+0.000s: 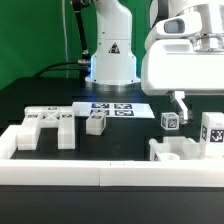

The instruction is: Assemble chair

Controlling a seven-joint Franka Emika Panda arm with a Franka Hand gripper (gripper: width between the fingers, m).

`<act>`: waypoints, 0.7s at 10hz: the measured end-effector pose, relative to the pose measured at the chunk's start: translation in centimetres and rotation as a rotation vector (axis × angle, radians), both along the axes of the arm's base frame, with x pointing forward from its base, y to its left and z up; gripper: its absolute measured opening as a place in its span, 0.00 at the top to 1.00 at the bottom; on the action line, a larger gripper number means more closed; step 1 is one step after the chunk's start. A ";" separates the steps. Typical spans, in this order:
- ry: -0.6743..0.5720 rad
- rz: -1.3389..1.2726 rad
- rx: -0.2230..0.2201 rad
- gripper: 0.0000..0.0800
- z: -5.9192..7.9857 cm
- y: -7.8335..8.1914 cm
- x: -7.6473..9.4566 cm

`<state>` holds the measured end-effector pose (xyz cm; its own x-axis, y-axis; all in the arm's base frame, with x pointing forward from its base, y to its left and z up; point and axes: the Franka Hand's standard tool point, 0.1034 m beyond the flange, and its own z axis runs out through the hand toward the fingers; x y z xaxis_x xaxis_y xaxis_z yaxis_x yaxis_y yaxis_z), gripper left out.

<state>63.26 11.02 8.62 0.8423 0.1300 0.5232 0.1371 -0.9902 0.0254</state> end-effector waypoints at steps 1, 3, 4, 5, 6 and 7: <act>0.048 0.002 -0.002 0.19 -0.4 0.1 -0.3; 0.202 0.004 -0.005 0.19 -0.6 0.5 -0.6; 0.291 0.002 -0.010 0.19 -0.8 0.4 -0.7; 0.358 0.003 -0.013 0.19 -0.6 0.5 -0.7; 0.396 0.004 -0.015 0.19 -0.5 0.6 -0.6; 0.427 0.003 -0.018 0.19 -0.5 0.4 -0.7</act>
Offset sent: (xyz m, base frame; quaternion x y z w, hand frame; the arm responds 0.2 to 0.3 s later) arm 0.0036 -0.0074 -0.0042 0.0007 -0.1990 0.0040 0.9800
